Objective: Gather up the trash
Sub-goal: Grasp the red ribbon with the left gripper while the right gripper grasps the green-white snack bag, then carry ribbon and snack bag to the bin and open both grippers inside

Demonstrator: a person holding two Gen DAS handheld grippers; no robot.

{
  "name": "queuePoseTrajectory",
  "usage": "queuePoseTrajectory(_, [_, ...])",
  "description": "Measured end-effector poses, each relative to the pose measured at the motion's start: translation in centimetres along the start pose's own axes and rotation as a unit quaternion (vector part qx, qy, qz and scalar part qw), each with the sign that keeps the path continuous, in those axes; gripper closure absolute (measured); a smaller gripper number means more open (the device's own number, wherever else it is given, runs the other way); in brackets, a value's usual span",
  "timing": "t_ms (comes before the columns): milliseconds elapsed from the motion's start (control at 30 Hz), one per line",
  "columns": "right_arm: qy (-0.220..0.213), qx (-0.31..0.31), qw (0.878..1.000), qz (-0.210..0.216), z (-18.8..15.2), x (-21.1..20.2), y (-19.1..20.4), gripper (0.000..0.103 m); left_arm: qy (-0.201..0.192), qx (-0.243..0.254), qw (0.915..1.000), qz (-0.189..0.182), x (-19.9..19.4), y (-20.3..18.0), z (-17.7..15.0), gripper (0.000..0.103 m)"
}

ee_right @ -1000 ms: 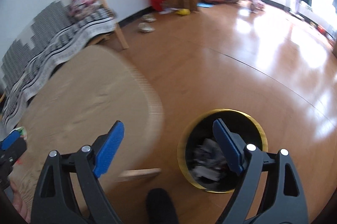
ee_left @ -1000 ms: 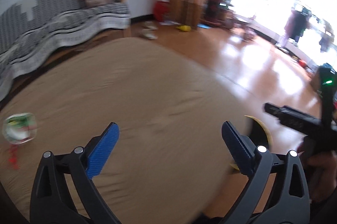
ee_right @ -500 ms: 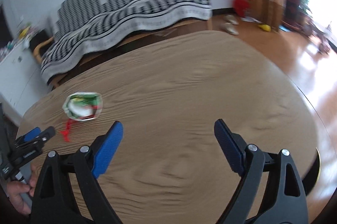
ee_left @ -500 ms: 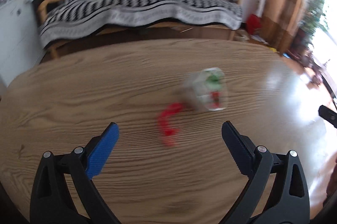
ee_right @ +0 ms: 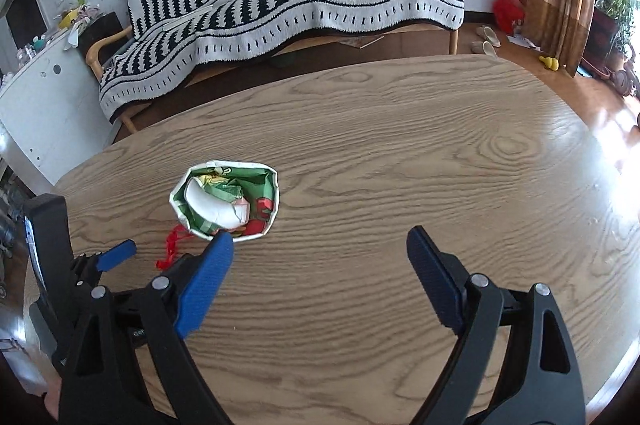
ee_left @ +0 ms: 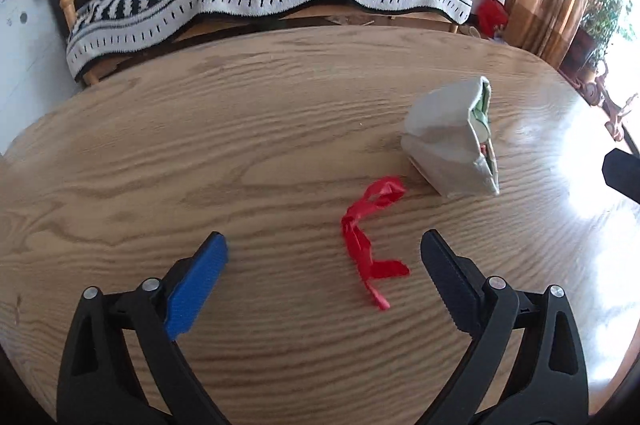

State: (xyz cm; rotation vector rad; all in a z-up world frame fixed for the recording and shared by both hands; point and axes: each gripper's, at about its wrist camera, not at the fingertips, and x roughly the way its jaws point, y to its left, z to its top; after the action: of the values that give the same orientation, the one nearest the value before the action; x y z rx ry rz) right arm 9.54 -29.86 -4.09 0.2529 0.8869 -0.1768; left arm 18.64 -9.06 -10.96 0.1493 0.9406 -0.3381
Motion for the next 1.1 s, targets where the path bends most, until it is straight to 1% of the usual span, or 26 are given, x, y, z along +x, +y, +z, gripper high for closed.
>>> queuePoseTrajectory(67, [0.004,0.005,1.0,0.003,0.4,0.8,0.3,0.018,-0.012,0.007,0.9998,0.012,-0.2,-0.1,0.0,0.034])
queuePoseTrajectory(100, [0.007,0.007,1.0,0.006,0.5,1.2,0.4,0.018,-0.019,0.016,0.9995,0.018,-0.4,-0.1,0.0,0.058])
queuePoseTrajectory(133, [0.01,0.006,1.0,0.009,0.6,1.5,0.8,0.018,-0.023,0.017,0.9995,0.011,-0.7,0.0,0.0,0.091])
queuePoseTrajectory(167, [0.012,0.003,1.0,0.011,0.5,1.7,1.0,0.018,-0.02,0.016,0.9997,0.005,-0.8,0.2,0.0,0.094])
queuePoseTrajectory(233, [0.018,-0.008,1.0,0.017,0.4,2.3,2.0,0.018,-0.016,0.004,0.9998,-0.013,-1.2,0.9,0.0,0.094])
queuePoseTrajectory(300, [0.023,-0.021,0.999,0.025,0.4,2.9,3.2,0.018,-0.015,0.0,0.9999,0.0,-1.4,1.7,-0.3,0.094])
queuePoseTrajectory(433, [0.037,-0.058,0.997,0.036,0.0,4.7,6.6,0.018,-0.007,-0.032,0.9994,0.008,-1.9,4.2,-0.7,0.094])
queuePoseTrajectory(567, [0.034,-0.093,0.995,0.015,-0.1,6.4,9.2,0.018,-0.003,-0.052,0.9986,0.008,-2.4,6.4,-1.3,0.094])
queuePoseTrajectory(833, [0.022,-0.101,0.994,-0.02,0.2,9.8,11.3,0.017,0.0,-0.07,0.9974,0.016,-3.3,8.7,-2.5,0.094])
queuePoseTrajectory(867, [0.024,-0.101,0.994,-0.021,0.3,10.1,11.4,0.02,0.0,-0.071,0.9973,0.016,-3.3,8.9,-2.5,0.094])
queuePoseTrajectory(933, [0.034,-0.097,0.994,-0.02,0.3,10.5,11.4,0.058,0.0,-0.071,0.9973,0.017,-3.3,9.1,-2.5,0.094])
queuePoseTrajectory(967, [0.035,-0.096,0.995,-0.018,0.3,10.5,11.4,0.058,-0.001,-0.071,0.9974,0.017,-3.3,9.1,-2.5,0.094])
queuePoseTrajectory(1033, [0.032,-0.093,0.995,0.001,0.6,10.0,11.5,0.059,0.0,-0.071,0.9973,0.018,-3.3,9.2,-2.6,0.094])
queuePoseTrajectory(1100, [0.023,-0.101,0.995,0.0,0.6,9.1,11.8,0.059,0.0,-0.07,0.9974,0.017,-3.3,9.3,-2.5,0.094])
